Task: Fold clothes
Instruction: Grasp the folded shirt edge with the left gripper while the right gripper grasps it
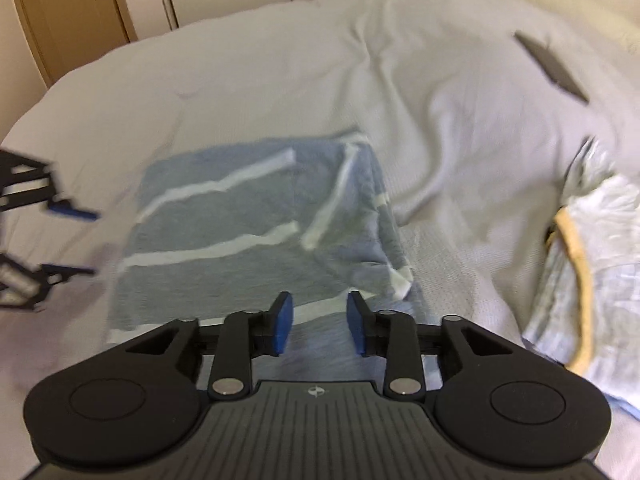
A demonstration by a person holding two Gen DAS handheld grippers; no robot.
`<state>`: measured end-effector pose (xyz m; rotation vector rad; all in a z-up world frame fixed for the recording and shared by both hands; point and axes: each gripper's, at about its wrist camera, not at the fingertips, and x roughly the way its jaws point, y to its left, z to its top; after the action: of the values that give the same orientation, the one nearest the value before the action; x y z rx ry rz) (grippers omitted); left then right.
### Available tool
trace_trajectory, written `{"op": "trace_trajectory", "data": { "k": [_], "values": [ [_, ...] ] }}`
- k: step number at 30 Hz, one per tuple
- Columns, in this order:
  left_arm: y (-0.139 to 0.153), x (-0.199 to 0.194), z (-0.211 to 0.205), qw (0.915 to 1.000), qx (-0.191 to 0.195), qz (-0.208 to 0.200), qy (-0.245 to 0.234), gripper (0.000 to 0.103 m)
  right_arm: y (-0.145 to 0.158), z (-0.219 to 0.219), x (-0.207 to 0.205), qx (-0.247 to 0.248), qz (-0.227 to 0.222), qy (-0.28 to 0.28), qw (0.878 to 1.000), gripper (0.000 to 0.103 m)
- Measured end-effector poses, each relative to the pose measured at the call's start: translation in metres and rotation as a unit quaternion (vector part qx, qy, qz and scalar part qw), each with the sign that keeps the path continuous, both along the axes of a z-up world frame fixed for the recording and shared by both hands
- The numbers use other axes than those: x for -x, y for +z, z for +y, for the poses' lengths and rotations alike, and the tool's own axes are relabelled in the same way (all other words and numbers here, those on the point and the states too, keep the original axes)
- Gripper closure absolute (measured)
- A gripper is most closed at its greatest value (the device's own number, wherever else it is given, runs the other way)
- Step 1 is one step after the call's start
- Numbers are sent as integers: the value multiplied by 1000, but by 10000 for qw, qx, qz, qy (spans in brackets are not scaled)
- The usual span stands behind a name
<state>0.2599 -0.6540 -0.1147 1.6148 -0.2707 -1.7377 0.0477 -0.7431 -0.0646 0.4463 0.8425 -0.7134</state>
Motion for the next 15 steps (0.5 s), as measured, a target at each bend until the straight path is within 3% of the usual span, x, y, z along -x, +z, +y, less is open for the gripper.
{"op": "trace_trajectory", "data": {
  "k": [3, 7, 11, 15],
  "values": [
    [-22, -14, 1, 9924, 384, -435, -1089, 61, 20, 43, -8, 171, 111, 45, 9998, 58],
    [-50, -33, 0, 9611, 877, -919, -2454, 61, 22, 112, -40, 376, 642, 182, 9971, 55],
    [-66, -40, -9, 9406, 1198, -985, -3018, 61, 2, 170, -91, 866, 1327, 725, 9847, 52],
    [-70, -40, -15, 9366, 1346, -937, -3097, 61, -29, 188, -130, 1261, 1992, 976, 9669, 50]
  ]
}}
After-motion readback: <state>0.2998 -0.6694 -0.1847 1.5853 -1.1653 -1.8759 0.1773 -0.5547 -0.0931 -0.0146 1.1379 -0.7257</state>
